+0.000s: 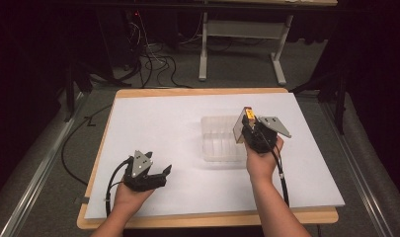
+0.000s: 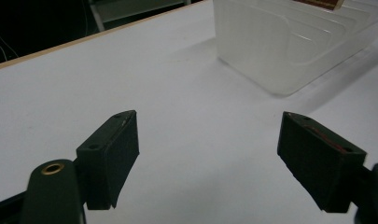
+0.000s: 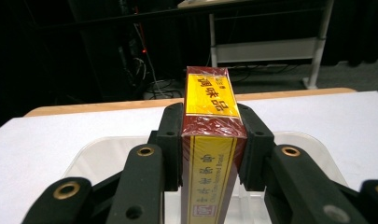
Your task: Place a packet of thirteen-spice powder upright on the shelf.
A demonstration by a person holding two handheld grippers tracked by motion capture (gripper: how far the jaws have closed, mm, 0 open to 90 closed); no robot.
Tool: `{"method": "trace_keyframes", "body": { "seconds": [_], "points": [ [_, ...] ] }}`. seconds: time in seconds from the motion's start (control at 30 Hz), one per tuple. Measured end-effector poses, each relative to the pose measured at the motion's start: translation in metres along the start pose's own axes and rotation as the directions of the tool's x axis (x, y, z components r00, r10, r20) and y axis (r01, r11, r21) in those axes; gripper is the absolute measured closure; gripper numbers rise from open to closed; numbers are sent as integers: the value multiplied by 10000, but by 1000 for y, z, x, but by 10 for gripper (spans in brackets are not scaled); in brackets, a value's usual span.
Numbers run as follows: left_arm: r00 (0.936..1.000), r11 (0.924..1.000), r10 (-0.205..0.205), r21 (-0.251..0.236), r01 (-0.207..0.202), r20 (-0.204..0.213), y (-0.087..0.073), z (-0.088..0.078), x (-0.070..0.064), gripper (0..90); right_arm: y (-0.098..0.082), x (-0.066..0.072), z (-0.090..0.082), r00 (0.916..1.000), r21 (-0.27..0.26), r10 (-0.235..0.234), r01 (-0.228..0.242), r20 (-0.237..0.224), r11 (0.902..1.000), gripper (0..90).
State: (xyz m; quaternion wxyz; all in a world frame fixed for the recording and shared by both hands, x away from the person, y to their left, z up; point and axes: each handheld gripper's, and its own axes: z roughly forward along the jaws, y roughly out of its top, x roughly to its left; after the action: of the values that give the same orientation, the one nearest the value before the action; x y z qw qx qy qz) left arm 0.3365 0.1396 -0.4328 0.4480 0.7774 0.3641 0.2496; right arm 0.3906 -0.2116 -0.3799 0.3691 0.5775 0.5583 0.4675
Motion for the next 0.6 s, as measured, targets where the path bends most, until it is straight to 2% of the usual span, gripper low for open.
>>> {"method": "trace_keyframes", "body": {
  "seconds": [0.3,0.5,0.6],
  "points": [
    [10000,10000,7,-36,-7,40,0,-1,-1,213,-3,8,1,9991,-182,-195,202,370,9996,675],
    [10000,10000,10,-11,-10,26,0,0,-1,213,-3,8,4,9990,-220,-112,122,422,9997,672],
    [10000,10000,20,-25,-20,12,0,-1,-1,213,-5,8,7,9987,-69,-82,86,494,9999,665]
  ]
}}
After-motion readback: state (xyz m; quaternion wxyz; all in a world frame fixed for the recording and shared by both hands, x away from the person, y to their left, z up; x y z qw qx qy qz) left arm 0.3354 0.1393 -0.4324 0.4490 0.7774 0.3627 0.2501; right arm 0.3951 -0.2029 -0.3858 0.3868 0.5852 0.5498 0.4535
